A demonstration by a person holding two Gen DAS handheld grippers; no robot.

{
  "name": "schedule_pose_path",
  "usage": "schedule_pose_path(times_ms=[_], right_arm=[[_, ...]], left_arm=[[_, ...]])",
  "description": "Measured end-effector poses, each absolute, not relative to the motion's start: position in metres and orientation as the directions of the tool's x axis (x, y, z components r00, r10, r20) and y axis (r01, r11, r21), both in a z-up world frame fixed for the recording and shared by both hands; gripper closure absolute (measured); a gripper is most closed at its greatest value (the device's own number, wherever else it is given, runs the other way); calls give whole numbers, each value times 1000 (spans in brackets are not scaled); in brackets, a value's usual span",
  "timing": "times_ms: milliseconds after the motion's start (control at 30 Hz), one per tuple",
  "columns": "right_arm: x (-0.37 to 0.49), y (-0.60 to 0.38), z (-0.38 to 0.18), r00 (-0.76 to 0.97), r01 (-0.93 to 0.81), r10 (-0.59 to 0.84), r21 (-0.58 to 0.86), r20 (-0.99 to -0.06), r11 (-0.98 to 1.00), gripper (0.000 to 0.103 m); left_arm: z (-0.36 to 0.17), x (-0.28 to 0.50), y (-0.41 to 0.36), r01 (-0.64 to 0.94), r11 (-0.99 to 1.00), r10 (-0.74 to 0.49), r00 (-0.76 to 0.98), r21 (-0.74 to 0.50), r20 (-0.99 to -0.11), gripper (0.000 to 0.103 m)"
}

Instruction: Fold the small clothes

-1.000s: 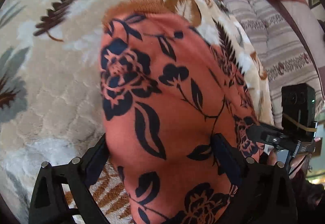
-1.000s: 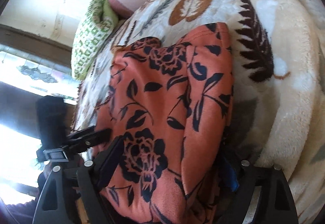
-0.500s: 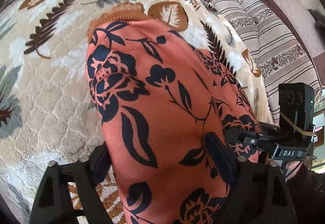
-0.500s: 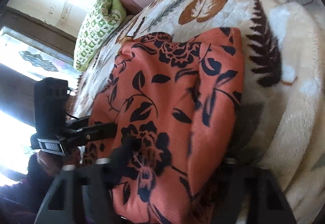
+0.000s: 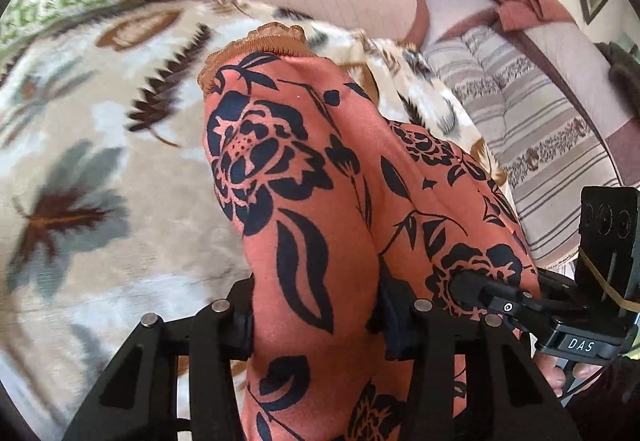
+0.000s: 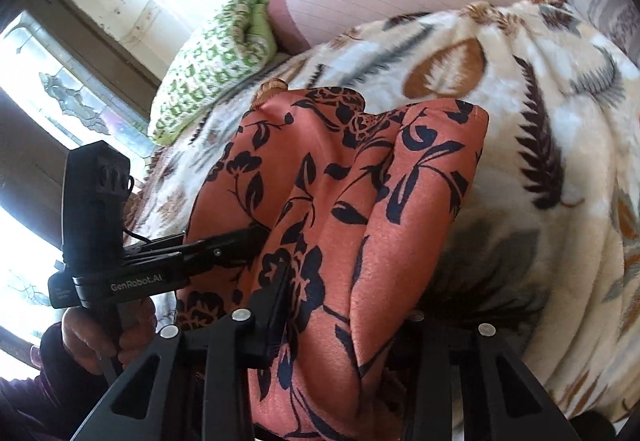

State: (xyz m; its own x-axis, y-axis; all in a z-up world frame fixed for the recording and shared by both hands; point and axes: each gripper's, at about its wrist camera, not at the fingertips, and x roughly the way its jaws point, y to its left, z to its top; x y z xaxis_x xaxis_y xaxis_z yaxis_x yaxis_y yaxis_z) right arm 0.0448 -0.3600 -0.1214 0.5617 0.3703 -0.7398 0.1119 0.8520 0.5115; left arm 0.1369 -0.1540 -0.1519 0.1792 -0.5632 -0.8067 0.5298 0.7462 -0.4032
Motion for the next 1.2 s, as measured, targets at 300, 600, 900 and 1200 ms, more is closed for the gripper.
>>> schedule_pose_path(times_ms=[300,600,900,1200], right_arm=[[84,-295,-92,604,3,397,500,-691,866,65],[138,-230,-87,599,-71,438,501,-670,863,65],[171,-201,-106,570,-77,449,499,-688,863,65],[186,-201,-151,504,-23,465,526,-728,850,65]], left_arm=[[-115,160,-81,458,822,-511,333,-338,-793,54],[-112,191,-21,370,876,-452,403,-310,-796,54],[-133,215,6,323,897,-417,392,-302,-820,54],[-171,225,3,300,908,-386,332,-291,-861,54]])
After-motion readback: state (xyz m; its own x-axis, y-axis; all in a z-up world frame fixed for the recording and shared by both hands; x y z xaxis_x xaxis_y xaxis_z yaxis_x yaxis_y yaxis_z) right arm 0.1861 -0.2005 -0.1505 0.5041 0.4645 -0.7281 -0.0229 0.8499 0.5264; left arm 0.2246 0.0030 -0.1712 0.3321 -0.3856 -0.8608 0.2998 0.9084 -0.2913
